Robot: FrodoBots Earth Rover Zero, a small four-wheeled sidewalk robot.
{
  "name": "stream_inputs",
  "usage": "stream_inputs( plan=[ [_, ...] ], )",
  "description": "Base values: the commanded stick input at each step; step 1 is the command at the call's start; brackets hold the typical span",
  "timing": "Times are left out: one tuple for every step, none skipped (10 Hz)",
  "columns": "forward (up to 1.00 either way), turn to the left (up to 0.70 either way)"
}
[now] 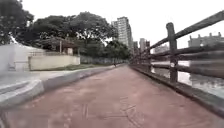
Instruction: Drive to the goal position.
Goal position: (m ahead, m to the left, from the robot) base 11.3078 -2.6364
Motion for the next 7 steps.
stream_inputs(
  plan=[
    [0.99, 0.00],
    [0.99, 0.00],
    [0.99, 0.00],
    [0.99, 0.00],
    [0.99, 0.00],
    [0.99, 0.00],
    [0.99, 0.00]
  ],
)
